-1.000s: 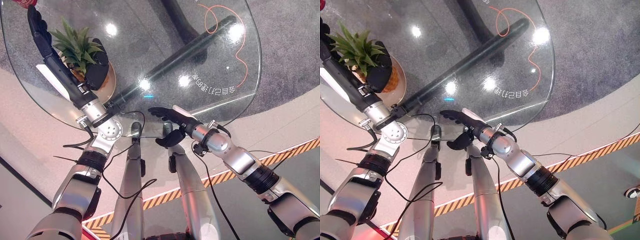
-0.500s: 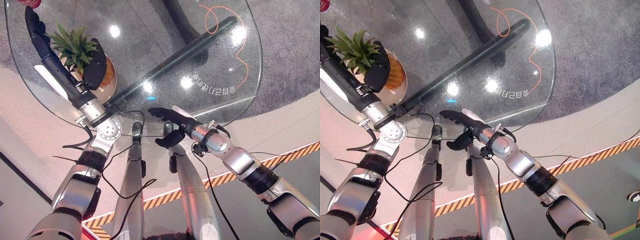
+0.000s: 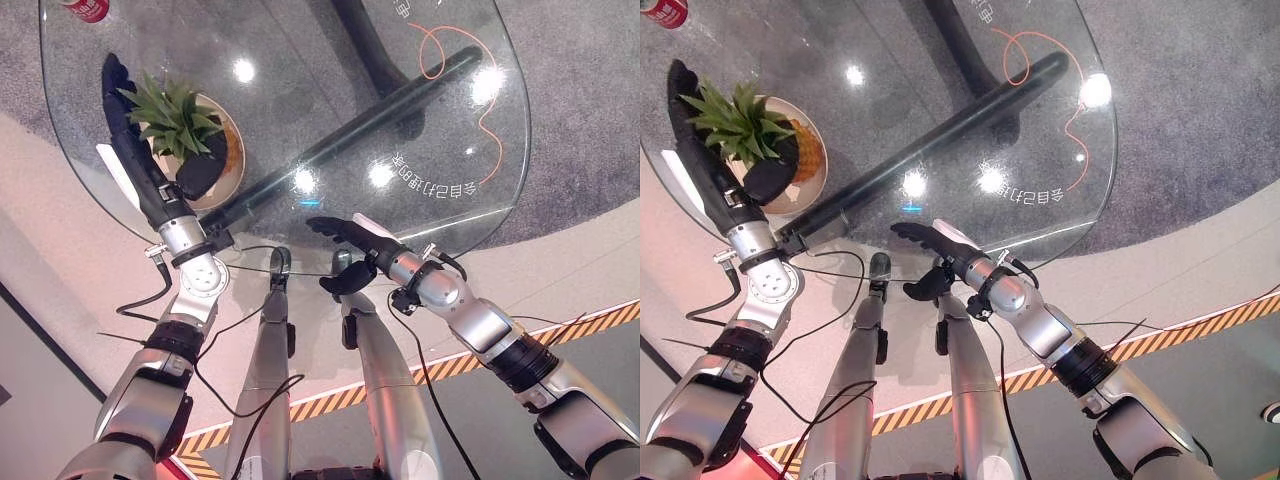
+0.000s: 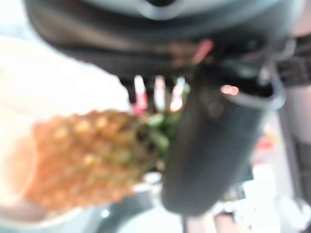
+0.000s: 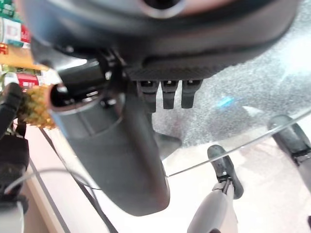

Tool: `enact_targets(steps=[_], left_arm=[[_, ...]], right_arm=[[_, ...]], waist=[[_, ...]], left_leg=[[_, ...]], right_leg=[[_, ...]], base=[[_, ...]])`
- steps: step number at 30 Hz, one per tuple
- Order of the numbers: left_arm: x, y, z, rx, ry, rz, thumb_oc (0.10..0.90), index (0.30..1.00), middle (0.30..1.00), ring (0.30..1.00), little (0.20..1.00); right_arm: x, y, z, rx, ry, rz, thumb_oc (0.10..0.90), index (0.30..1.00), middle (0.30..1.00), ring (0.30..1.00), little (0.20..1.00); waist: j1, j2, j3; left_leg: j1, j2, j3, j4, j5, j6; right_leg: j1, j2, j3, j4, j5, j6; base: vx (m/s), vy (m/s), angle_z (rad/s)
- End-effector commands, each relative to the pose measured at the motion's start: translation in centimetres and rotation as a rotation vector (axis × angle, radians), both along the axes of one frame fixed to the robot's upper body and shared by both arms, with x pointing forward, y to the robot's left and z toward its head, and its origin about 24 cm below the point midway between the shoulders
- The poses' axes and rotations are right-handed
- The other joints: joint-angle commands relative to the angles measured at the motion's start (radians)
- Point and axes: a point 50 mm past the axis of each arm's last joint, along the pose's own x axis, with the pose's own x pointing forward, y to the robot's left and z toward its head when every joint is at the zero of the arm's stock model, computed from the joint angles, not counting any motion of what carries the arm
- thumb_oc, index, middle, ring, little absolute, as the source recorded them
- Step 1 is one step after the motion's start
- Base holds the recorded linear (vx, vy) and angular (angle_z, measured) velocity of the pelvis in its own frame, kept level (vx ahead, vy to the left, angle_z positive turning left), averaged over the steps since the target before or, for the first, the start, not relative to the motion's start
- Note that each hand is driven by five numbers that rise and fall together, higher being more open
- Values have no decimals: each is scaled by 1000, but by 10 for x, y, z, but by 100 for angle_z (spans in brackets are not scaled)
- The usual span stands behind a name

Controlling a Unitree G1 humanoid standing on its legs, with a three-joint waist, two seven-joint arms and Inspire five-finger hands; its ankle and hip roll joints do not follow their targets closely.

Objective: Pick up the fruit to the plate

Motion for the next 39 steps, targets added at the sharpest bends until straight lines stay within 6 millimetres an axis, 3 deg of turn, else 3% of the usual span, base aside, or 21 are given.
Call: enact_targets(steps=[1, 22, 39], left_arm=[[-6, -8, 14, -10, -99, -79, 800, 900, 900, 900, 900], [-21, 2, -48, -108, 174, -105, 800, 900, 900, 900, 900], [-30, 15, -96, -255, 417, -138, 800, 900, 900, 900, 900]], right_arm=[[-24, 10, 13, 78, -86, 126, 800, 900, 900, 900, 900], [-29, -1, 4, 81, -78, 108, 800, 900, 900, 900, 900], [-29, -6, -1, 109, -41, 97, 800, 900, 900, 900, 900]], waist=[[-15, 57, -21], [7, 89, -21], [16, 92, -21]], left_leg=[[31, -67, -57, 17, -41, 32], [94, -62, -63, 17, -38, 34], [164, -55, -59, 12, -47, 35]], right_leg=[[89, 3, -81, -109, 56, 25], [164, -3, -90, -109, 36, 23], [238, -5, -87, -117, 19, 22]], base=[[0, 0, 0], [-1, -6, 0], [0, 0, 0]])
